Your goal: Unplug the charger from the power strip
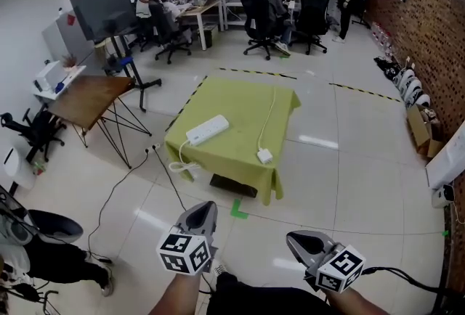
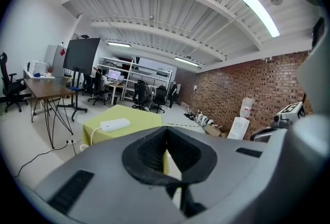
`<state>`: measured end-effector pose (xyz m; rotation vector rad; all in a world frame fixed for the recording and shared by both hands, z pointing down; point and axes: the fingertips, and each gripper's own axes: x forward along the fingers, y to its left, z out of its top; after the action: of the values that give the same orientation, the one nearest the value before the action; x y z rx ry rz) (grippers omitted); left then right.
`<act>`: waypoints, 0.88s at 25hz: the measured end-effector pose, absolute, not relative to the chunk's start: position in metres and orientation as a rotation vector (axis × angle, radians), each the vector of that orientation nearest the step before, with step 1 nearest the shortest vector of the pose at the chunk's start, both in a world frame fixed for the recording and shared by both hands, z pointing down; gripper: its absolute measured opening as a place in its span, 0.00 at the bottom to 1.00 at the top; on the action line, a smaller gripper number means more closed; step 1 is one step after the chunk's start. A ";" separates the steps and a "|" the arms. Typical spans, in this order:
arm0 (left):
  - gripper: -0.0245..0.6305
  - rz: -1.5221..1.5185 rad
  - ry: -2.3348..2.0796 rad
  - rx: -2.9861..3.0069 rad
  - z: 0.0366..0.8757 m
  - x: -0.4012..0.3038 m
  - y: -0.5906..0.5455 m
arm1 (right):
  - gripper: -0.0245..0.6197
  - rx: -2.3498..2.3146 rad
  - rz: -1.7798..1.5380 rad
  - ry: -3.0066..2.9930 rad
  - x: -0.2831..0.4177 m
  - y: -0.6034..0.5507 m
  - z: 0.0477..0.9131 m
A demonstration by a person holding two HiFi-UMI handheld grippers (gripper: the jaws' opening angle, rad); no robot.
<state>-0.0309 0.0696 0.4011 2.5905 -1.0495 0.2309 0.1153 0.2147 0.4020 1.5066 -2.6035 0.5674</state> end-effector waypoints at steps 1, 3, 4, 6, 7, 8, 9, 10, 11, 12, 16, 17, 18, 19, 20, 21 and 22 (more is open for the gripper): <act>0.05 0.230 -1.055 2.591 0.400 -0.029 0.075 | 0.04 1.504 0.573 -2.606 0.117 0.220 0.404; 0.05 0.229 -1.065 2.594 0.398 -0.027 0.082 | 0.04 1.497 0.579 -2.612 0.120 0.229 0.405; 0.05 0.229 -1.069 2.595 0.397 -0.026 0.085 | 0.04 1.491 0.577 -2.616 0.121 0.232 0.406; 0.05 0.231 -1.076 2.599 0.396 -0.027 0.090 | 0.04 1.477 0.565 -2.627 0.120 0.236 0.406; 0.05 0.233 -1.078 2.600 0.395 -0.027 0.092 | 0.04 1.471 0.559 -2.633 0.120 0.237 0.407; 0.05 0.234 -1.080 2.602 0.395 -0.027 0.094 | 0.04 1.468 0.555 -2.636 0.120 0.238 0.406; 0.05 0.235 -1.082 2.603 0.394 -0.027 0.096 | 0.04 1.468 0.556 -2.636 0.120 0.238 0.406; 0.05 0.236 -1.082 2.603 0.393 -0.026 0.097 | 0.04 1.469 0.559 -2.638 0.120 0.239 0.405; 0.05 0.238 -1.082 2.604 0.393 -0.025 0.098 | 0.04 1.469 0.562 -2.640 0.120 0.239 0.405; 0.05 0.240 -1.081 2.605 0.393 -0.024 0.098 | 0.04 1.468 0.562 -2.643 0.120 0.239 0.405; 0.05 0.245 -1.070 2.612 0.394 -0.022 0.100 | 0.04 1.470 0.565 -2.641 0.121 0.242 0.408; 0.05 0.246 -1.067 2.614 0.393 -0.022 0.100 | 0.04 1.473 0.567 -2.638 0.121 0.242 0.408; 0.05 0.247 -1.066 2.616 0.393 -0.022 0.100 | 0.04 1.476 0.566 -2.635 0.121 0.242 0.408; 0.05 0.247 -1.065 2.619 0.392 -0.022 0.100 | 0.04 1.476 0.565 -2.634 0.121 0.242 0.408; 0.05 0.247 -1.065 2.620 0.392 -0.023 0.099 | 0.04 1.476 0.563 -2.632 0.120 0.241 0.408; 0.05 0.246 -1.065 2.621 0.392 -0.023 0.099 | 0.04 1.476 0.560 -2.632 0.120 0.240 0.408; 0.05 0.246 -1.066 2.621 0.392 -0.024 0.099 | 0.04 1.475 0.557 -2.634 0.120 0.240 0.407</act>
<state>-0.0236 0.0986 0.3915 2.6213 -1.0664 0.2457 0.1197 0.2398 0.4075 1.4745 -2.6338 0.5570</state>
